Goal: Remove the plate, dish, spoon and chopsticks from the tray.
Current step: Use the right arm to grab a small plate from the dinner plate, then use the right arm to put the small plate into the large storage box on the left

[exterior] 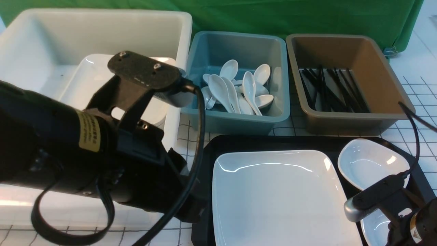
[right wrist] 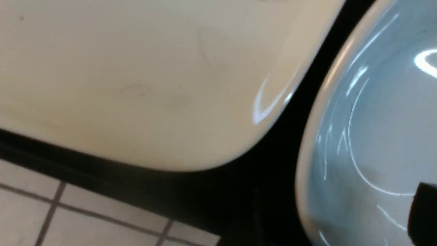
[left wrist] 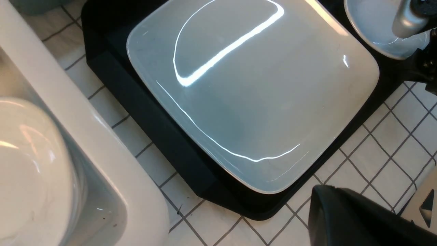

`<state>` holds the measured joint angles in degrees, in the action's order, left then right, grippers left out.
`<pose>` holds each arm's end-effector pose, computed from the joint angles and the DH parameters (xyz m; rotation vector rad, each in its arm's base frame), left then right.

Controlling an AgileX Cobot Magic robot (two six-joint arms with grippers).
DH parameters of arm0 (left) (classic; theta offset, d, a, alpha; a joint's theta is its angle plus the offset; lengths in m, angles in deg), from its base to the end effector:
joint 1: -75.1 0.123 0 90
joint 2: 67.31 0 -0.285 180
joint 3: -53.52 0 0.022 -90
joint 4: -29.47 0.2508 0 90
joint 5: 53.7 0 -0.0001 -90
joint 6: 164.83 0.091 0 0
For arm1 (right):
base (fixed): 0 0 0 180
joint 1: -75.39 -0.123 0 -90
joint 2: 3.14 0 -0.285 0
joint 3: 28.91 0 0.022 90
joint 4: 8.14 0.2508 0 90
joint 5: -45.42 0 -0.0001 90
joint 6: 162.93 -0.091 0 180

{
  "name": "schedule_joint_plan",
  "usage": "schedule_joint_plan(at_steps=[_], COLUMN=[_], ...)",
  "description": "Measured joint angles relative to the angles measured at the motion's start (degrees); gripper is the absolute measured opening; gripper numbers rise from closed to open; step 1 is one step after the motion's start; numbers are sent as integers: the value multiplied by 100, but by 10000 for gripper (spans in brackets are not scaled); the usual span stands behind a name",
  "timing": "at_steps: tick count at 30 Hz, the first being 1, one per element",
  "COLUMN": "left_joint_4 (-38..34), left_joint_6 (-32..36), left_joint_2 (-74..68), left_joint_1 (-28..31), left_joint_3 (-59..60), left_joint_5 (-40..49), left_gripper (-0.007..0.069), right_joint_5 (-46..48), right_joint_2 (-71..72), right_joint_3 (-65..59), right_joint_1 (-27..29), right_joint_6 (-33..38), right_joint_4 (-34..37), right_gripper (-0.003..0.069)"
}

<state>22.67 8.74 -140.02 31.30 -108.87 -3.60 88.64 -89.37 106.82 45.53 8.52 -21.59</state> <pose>0.1560 -0.1611 0.3460 0.7541 2.4003 -0.5192 0.1783 0.0856 0.1721 -0.7863 2.8714 -0.1859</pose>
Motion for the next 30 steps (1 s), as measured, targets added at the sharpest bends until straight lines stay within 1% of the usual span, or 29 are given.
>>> schedule_joint_plan(at_steps=[7, 9, 10, 11, 14, 16, 19, 20, 23, 26, 27, 30], left_joint_4=[0, 0, 0, 0, 0, 0, 1, 5, 5, 24, 30, 110], left_joint_6=[5, 5, 5, 5, 5, 5, 5, 5, 5, -14, -22, -159], left_joint_2=[-20, -20, -20, -20, -20, -20, -20, -20, -20, -20, -20, -20], left_joint_1=[0, 0, 0, 0, 0, 0, 0, 0, 0, 0, 0, 0], left_joint_3=[0, 0, 0, 0, 0, 0, 0, 0, 0, 0, 0, 0], left_joint_5=[-7, -13, -13, -13, -22, -22, -22, -22, -22, -22, -22, -22], left_gripper=[6, 6, 6, 6, 6, 6, 6, 6, 6, 6, 6, 6], right_joint_5=[-294, -290, -290, -297, -301, -313, -166, 24, 299, 678, 748, 1418], right_joint_2=[-435, -499, -505, -517, -549, -535, -470, -375, 0, 420, 484, 1052], right_joint_3=[-6, 23, 28, 28, 28, 86, 166, 250, 438, 631, 663, 1178], right_joint_1=[0, 0, 0, -5, -24, -57, -57, -57, -57, -45, -45, -45], right_joint_6=[-73, -73, -73, -73, -73, -33, -33, -33, -39, -56, -62, -69], right_joint_4=[-87, -99, -87, -76, -114, -233, -255, -187, -13, 77, 120, 399], right_gripper=[586, 575, 553, 516, 303, 227, 215, 198, 108, 46, 43, 41])
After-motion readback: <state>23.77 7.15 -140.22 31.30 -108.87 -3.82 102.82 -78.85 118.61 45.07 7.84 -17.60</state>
